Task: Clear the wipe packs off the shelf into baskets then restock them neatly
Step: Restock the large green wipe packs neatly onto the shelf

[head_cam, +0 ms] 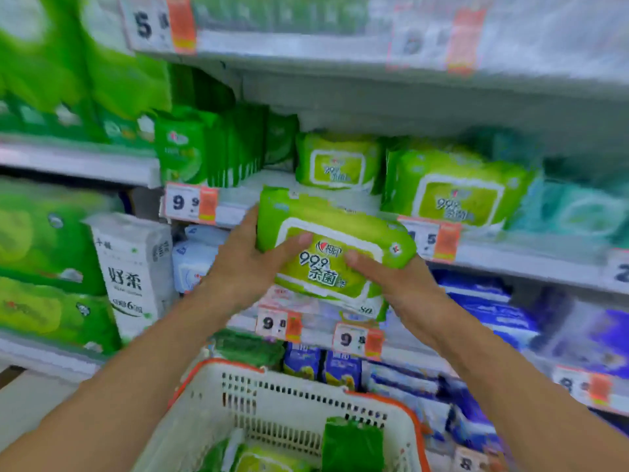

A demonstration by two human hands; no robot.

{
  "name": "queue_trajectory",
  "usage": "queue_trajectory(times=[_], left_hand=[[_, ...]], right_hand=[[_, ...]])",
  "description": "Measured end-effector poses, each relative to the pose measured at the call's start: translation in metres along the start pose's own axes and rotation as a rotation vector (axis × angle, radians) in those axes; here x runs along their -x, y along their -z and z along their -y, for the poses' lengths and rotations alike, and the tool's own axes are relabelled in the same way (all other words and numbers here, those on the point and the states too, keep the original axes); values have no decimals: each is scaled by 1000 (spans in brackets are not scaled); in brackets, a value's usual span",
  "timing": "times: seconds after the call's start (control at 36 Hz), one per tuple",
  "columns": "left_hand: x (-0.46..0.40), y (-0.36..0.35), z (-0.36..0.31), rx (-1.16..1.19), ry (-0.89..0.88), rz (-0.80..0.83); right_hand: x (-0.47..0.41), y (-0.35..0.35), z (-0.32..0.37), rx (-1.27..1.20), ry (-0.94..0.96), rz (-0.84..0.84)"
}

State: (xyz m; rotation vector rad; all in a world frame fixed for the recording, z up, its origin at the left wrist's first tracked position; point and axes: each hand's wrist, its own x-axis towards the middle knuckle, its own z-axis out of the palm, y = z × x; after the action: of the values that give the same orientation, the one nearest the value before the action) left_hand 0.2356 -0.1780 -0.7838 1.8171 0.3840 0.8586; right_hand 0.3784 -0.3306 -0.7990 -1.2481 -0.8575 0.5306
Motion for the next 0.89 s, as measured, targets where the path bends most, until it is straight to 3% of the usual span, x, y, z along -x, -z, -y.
queue_trajectory(times=[0.19, 0.31, 0.47, 0.64, 0.89], left_hand=[[-85, 17, -65, -115, -173, -32], [-131, 11, -45, -286, -164, -12], [-161, 5, 5, -469, -3, 54], [-183, 1, 15, -649, 74, 113], [-234, -31, 30, -828, 194, 100]], right_hand=[[-76, 19, 97, 334, 148, -18], [-115, 26, 99, 817, 166, -140], [-161, 12, 86, 1418, 215, -18], [-186, 10, 87, 1642, 218, 54], [-204, 6, 69, 1966, 279, -41]])
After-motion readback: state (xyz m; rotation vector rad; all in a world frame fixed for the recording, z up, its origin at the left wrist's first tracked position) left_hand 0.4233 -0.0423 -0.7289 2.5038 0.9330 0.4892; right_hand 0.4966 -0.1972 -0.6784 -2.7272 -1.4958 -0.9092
